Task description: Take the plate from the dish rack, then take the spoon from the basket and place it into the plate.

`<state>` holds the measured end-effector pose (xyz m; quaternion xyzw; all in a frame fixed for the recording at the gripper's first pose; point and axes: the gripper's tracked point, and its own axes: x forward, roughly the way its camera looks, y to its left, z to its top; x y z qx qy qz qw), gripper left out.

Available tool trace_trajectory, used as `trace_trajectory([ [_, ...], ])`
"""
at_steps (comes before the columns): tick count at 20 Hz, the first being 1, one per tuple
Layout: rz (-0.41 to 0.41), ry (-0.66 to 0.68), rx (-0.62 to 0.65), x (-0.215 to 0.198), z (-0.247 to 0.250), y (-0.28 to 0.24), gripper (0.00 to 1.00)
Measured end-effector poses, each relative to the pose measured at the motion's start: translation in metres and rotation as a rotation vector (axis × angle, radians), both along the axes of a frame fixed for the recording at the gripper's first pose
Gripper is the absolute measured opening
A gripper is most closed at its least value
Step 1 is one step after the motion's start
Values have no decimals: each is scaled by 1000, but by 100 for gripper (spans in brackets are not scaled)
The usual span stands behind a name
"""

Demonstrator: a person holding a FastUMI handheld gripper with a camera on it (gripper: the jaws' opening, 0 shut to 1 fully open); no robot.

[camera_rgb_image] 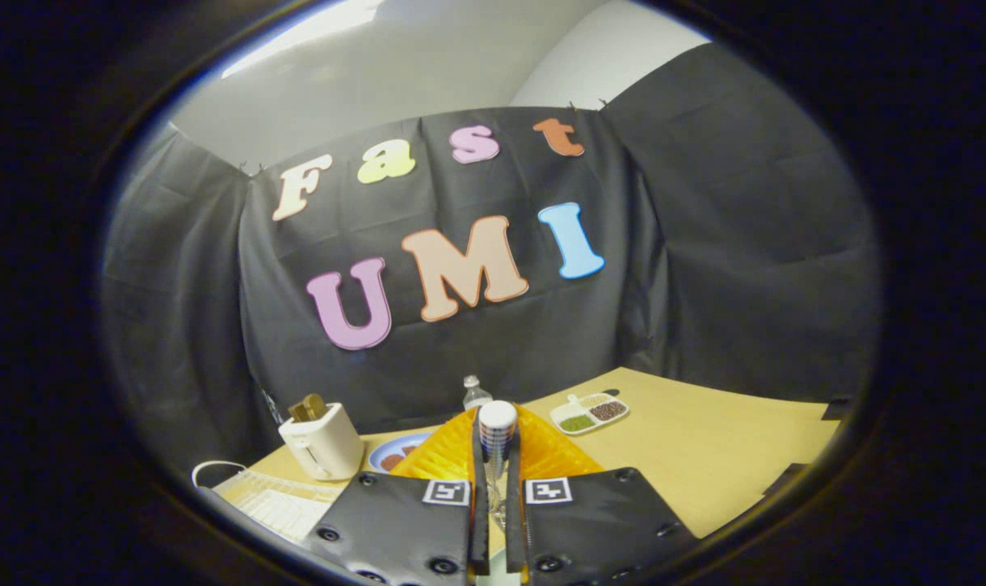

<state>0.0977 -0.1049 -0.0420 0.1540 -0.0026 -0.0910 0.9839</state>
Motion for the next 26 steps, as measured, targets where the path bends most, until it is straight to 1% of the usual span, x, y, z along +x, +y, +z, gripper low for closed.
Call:
trace_trajectory([
  [2, -7, 1, 25, -16, -2, -3, 11],
  [3, -9, 25, 43, -23, -9, -4, 11],
  [8, -69, 227, 96, -61, -70, -20, 11],
  [13, -58, 351, 148, -80, -117, -10, 11],
  [16, -39, 390, 170, -79, -131, -4, 11],
  [19, -45, 398, 206, -79, -136, -7, 11],
  [22, -52, 407, 229, -77, -141, -17, 15],
  [26, -85, 449, 209, -73, -157, -39, 20],
])
